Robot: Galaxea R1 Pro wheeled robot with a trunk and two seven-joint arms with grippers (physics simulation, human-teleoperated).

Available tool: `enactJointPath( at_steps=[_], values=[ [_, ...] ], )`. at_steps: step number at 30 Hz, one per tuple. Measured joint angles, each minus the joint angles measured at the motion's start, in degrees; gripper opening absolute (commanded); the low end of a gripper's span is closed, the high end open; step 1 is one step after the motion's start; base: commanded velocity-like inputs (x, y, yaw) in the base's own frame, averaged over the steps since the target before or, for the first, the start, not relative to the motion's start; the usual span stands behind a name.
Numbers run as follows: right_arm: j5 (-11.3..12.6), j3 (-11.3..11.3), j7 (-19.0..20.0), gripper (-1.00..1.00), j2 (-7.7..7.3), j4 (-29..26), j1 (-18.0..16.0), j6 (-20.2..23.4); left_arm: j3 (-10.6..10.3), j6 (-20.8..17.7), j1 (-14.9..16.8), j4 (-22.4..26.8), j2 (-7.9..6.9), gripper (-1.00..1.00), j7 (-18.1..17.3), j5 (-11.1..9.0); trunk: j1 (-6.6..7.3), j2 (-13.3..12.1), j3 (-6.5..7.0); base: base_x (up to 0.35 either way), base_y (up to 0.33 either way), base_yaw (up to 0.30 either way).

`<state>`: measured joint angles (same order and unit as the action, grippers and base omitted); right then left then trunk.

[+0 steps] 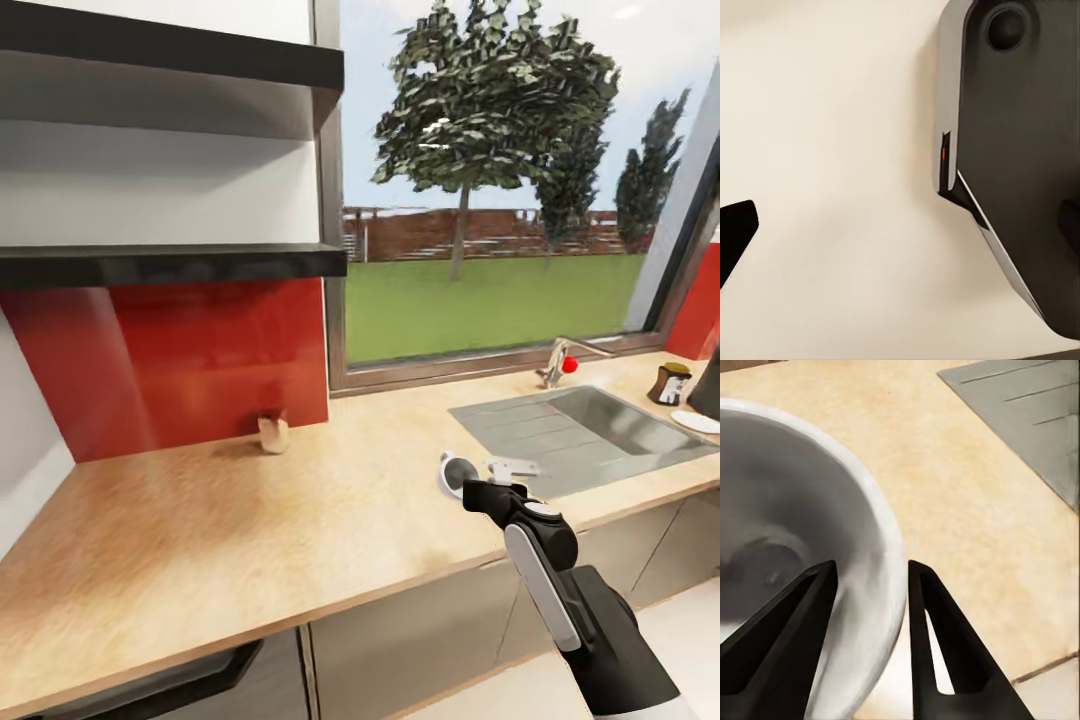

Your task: Set up a coffee station on the kitchen countertop: keep the coffee maker on the countertop, move the bottle of coffee from the kitchen shelf to the counter next to the coffee maker, place a paper coffee filter on top of the coffee maker, put the saucer next to the coffee maker with the coffee cup on the saucer, and place the electric kettle next to the coffee maker.

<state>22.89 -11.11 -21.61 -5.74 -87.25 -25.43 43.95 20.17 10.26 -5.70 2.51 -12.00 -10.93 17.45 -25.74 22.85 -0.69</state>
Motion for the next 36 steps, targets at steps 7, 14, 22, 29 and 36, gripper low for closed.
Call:
enactJointPath(
  at_steps=[7, 14, 22, 29, 36],
  values=[
    [0.0, 0.0, 0.0, -1.00, 0.03, 0.0, 0.0, 0.0, 0.0, 0.0, 0.0, 0.0, -0.01, 1.00, 0.0, 0.0, 0.01, 0.0, 0.00, 0.181, -0.236, -0.300],
    [0.0, 0.0, 0.0, -1.00, 0.02, 0.0, 0.0, 0.0, 0.1, 0.0, 0.0, 0.0, 0.04, 1.00, 0.0, 0.0, 0.01, 0.0, 0.00, 0.228, -0.203, -0.300],
    [0.0, 0.0, 0.0, -1.00, 0.02, 0.0, 0.0, 0.0, 0.1, 0.0, 0.1, 0.0, 0.05, 1.00, 0.0, 0.0, 0.01, 0.0, 0.00, 0.237, -0.196, -0.300],
    [0.0, 0.0, 0.0, -1.00, 0.03, 0.0, 0.0, 0.0, 0.1, 0.0, 0.1, 0.0, 0.05, 1.00, 0.0, -0.1, 0.01, 0.0, 0.00, 0.234, -0.198, -0.300],
    [0.0, 0.0, 0.0, -1.00, 0.03, 0.0, 0.0, 0.0, 0.1, 0.0, 0.1, 0.0, 0.05, 1.00, 0.0, -0.1, 0.01, 0.0, 0.00, 0.233, -0.199, -0.300]
  ],
)
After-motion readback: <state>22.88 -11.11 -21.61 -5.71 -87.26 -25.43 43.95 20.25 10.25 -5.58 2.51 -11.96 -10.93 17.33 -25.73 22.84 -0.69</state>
